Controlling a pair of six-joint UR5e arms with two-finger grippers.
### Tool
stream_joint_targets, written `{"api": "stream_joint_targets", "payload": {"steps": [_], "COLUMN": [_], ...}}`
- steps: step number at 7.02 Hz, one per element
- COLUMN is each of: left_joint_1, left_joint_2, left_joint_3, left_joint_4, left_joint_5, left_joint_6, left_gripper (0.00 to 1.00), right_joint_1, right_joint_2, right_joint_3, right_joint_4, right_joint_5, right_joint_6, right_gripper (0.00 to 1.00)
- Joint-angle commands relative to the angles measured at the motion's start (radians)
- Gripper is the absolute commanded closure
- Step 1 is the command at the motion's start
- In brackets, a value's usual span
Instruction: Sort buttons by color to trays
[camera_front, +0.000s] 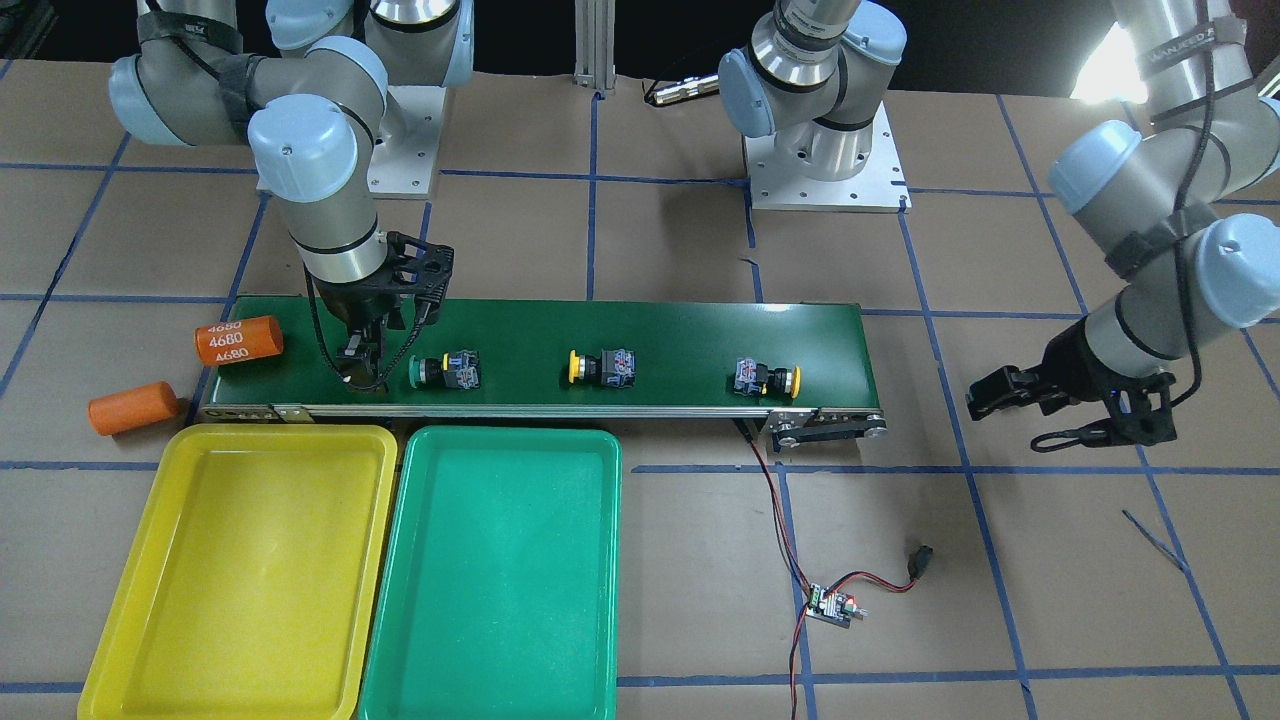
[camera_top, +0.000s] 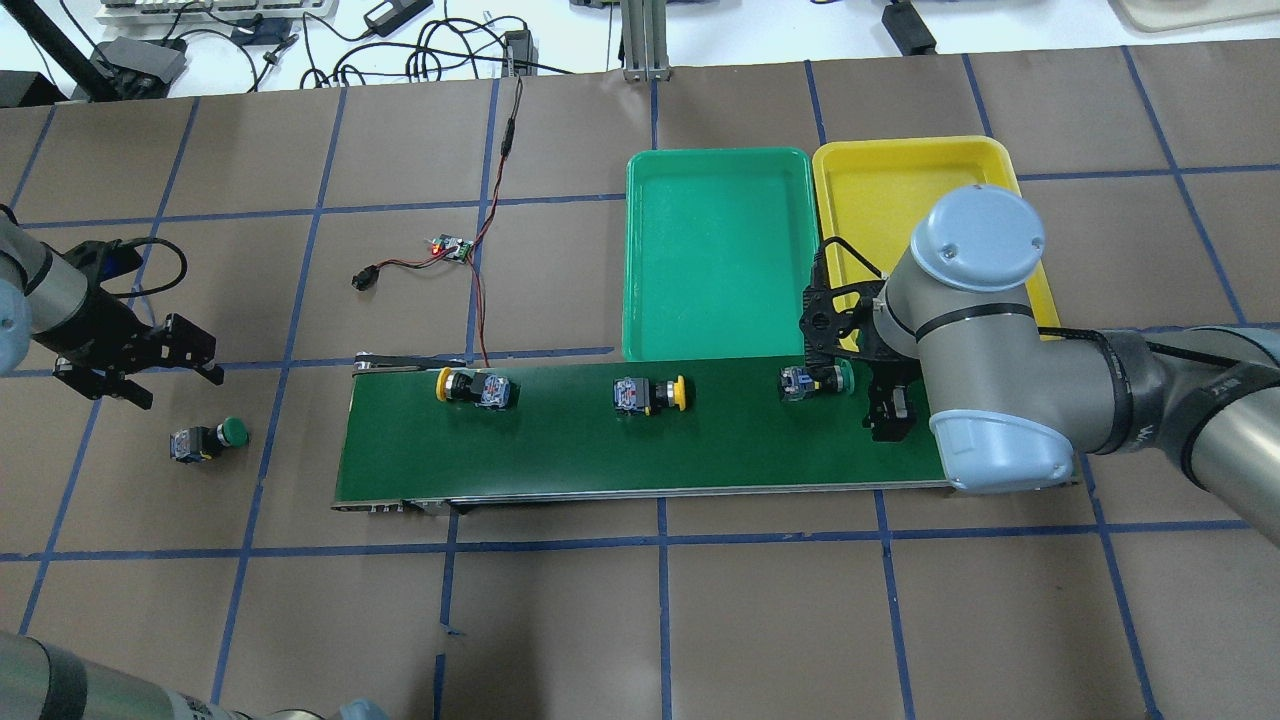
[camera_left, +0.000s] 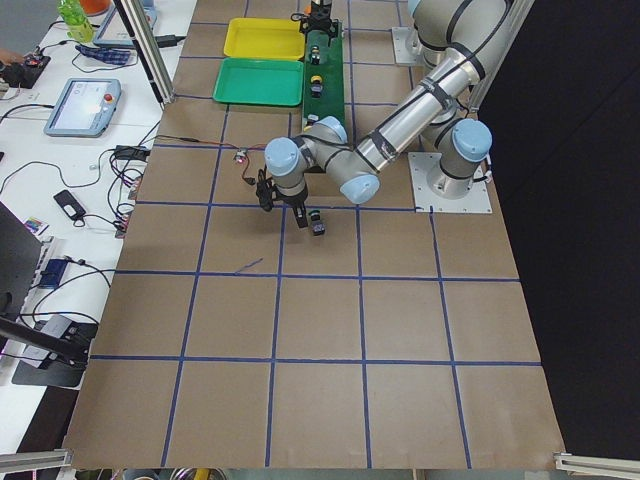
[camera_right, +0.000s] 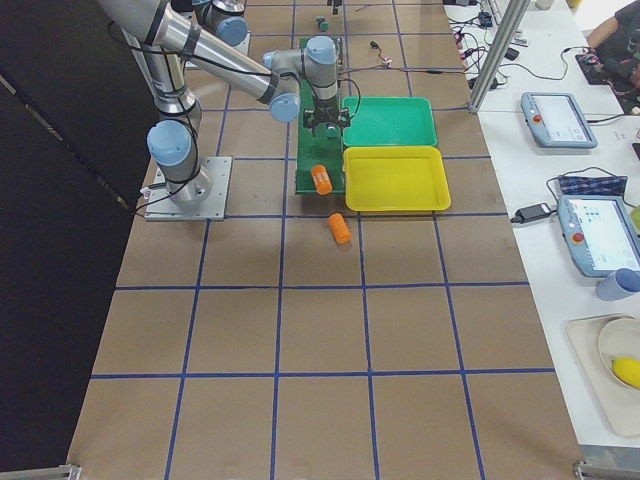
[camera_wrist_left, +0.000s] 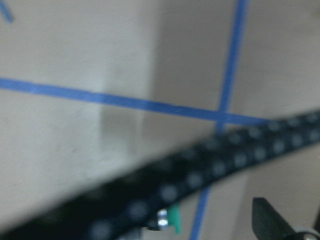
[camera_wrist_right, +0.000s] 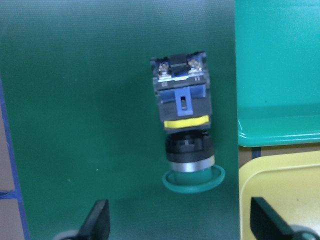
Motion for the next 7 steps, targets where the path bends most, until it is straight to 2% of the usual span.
{"api": "stream_joint_targets", "payload": {"steps": [1,2,3,4,5,6,7], "left_joint_1": [0.028,0.040,0.070,0.077,0.077,0.077,0.077], "left_joint_2": [-0.038,-0.036,-0.027,-0.022,-0.025,-0.036,-0.038], "left_joint_3": [-0.041,-0.046,-0.038,-0.046,-0.049,-0.055,-0.069], "left_joint_4": [0.066,0.066,0.044,0.037,0.037,0.037,0.034], "left_joint_5": [-0.009,-0.044,-0.125,-0.130,-0.130,-0.130,-0.125], "left_joint_6": [0.010,0.078,0.091,0.090,0.091,0.090,0.064], "left_gripper": [0.00,0.00,0.00,0.00,0.00,0.00,0.00], "right_joint_1": [0.001,0.001,0.001,0.001,0.001,0.001,0.001], "right_joint_2": [0.001,0.001,0.001,0.001,0.001,0.001,0.001], "right_joint_3": [0.000,0.000,0.000,0.000,0.000,0.000,0.000], "right_joint_4": [0.000,0.000,0.002,0.003,0.005,0.006,0.006], "right_joint_5": [0.002,0.002,0.002,0.000,-0.001,0.000,0.000], "right_joint_6": [0.000,0.000,0.000,0.000,-0.003,-0.003,-0.042], "right_gripper": [0.03,0.03,0.04,0.08,0.24,0.53,0.71]}}
